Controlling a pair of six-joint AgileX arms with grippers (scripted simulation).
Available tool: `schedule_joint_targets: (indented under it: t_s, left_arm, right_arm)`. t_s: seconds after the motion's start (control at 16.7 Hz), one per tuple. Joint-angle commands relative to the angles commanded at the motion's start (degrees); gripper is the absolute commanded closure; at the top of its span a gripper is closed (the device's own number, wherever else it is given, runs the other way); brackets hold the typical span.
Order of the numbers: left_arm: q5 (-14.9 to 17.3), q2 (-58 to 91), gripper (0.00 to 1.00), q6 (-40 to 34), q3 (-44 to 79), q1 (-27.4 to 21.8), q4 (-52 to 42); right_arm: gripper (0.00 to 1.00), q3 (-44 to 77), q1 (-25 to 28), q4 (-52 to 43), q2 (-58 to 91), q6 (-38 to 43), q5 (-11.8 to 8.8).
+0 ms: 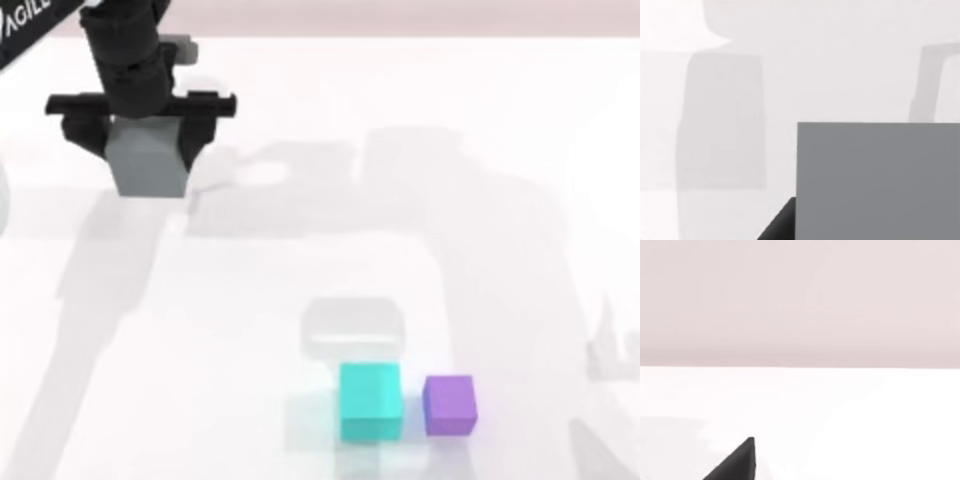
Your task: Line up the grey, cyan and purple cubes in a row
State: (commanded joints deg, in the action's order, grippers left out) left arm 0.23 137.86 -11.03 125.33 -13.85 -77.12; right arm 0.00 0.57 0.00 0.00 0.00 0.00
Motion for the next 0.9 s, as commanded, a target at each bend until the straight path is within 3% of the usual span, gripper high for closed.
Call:
schedule_joint_targets:
  t_s: [0.42,0.9]
  left_arm:
    - [-0.11,-3.43,1.00,-2.59,-3.91,-2.66,1.58]
    - [-0.30,-25.06,1.00,-20.20,-36.43,-18.07,9.38]
  right_arm:
    - [0.00,0.00,0.00,0.00,0.00,0.00,0.00]
    - [0.00,0.00,0.00,0.00,0.00,0.00,0.00]
